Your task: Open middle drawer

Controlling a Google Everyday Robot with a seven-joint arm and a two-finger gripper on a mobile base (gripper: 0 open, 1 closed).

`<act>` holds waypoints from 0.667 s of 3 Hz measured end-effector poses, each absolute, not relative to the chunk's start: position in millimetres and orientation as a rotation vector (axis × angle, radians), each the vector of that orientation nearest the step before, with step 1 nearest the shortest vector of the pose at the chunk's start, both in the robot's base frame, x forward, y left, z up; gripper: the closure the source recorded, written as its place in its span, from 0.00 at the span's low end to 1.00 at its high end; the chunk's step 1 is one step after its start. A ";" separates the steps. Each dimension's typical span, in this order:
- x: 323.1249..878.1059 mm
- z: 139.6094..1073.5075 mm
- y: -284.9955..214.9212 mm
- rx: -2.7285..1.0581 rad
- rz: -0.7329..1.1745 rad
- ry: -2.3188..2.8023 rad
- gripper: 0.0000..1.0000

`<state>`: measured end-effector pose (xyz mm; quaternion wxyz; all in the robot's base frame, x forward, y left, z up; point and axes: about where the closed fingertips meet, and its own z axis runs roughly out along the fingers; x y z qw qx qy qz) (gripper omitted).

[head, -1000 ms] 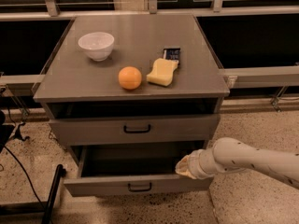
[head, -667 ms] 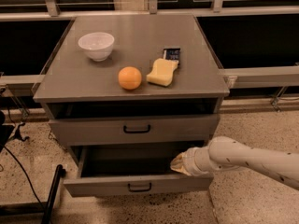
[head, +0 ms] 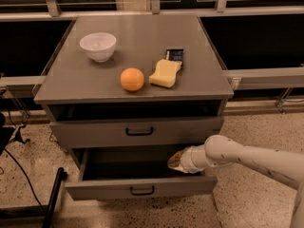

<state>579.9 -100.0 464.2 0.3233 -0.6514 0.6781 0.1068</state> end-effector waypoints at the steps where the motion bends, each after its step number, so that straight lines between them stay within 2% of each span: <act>1: 574.6 459.1 -100.8 -1.719 0.300 1.798 1.00; 2: 573.8 458.4 -101.0 -1.720 0.303 1.800 1.00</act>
Offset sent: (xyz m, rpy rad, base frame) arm -0.0227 -0.0141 -0.0185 -0.0083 0.0649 -0.0088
